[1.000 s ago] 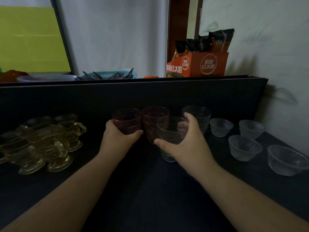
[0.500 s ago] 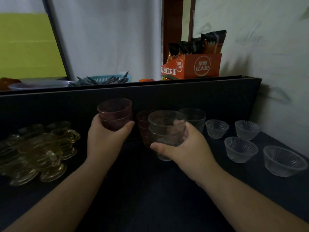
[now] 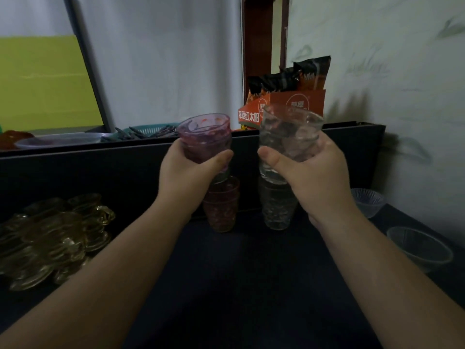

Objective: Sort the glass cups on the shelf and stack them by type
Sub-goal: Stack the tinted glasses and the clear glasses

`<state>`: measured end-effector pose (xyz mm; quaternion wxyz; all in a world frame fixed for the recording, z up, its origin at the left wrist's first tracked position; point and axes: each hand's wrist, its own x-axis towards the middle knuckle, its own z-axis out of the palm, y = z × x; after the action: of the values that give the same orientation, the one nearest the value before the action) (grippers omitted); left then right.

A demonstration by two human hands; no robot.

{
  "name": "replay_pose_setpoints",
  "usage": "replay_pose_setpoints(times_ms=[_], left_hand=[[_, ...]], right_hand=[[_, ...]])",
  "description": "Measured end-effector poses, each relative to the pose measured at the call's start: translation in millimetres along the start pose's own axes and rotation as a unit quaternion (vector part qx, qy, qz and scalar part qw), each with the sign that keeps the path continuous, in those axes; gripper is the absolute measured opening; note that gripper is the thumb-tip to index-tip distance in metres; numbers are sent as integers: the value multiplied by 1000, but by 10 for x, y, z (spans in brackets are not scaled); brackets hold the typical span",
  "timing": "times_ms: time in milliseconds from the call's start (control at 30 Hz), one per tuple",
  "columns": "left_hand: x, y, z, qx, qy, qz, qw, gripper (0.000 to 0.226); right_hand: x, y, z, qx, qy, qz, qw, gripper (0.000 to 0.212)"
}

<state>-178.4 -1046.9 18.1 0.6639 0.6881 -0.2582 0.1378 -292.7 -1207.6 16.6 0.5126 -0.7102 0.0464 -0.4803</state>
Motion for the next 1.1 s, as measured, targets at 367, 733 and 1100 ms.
replay_pose_setpoints(times_ms=[367, 733, 1100], left_hand=[[-46, -416, 128, 49, -18, -52, 997, 63], [-131, -554, 117, 62, -34, -82, 994, 75], [-263, -550, 3, 55, -24, -103, 993, 64]], right_hand=[[53, 341, 3, -8, 46, 63, 997, 58], [85, 416, 49, 56, 38, 77, 995, 51], [-71, 647, 186, 8, -33, 101, 994, 54]])
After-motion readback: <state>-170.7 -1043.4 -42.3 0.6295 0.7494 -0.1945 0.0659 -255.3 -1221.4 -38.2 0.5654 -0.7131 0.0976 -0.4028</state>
